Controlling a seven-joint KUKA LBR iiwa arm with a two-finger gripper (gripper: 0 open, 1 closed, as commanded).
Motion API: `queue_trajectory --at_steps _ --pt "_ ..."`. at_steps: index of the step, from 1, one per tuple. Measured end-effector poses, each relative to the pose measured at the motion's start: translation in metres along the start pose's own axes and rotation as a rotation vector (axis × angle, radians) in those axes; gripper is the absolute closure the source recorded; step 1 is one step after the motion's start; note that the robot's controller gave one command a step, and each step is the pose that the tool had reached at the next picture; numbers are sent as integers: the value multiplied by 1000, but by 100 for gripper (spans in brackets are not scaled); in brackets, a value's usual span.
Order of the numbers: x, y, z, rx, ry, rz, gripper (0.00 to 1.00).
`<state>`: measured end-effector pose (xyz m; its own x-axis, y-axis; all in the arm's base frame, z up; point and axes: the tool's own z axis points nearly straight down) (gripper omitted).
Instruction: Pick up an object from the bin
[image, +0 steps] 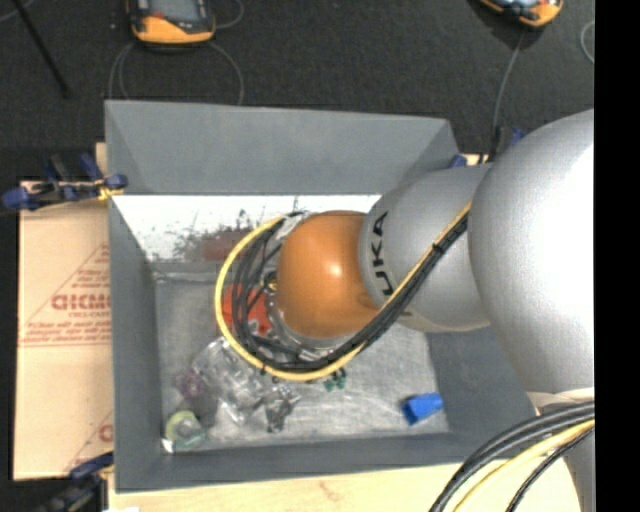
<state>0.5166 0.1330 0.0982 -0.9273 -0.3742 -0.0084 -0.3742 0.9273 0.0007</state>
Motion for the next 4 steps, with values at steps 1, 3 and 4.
queue_trajectory --at_steps 1,3,4 --pt "-4 -1 25 4 -4 -34 0" --pt "-4 -7 25 2 -2 -58 0" --pt "-6 -8 26 2 -1 -63 0"
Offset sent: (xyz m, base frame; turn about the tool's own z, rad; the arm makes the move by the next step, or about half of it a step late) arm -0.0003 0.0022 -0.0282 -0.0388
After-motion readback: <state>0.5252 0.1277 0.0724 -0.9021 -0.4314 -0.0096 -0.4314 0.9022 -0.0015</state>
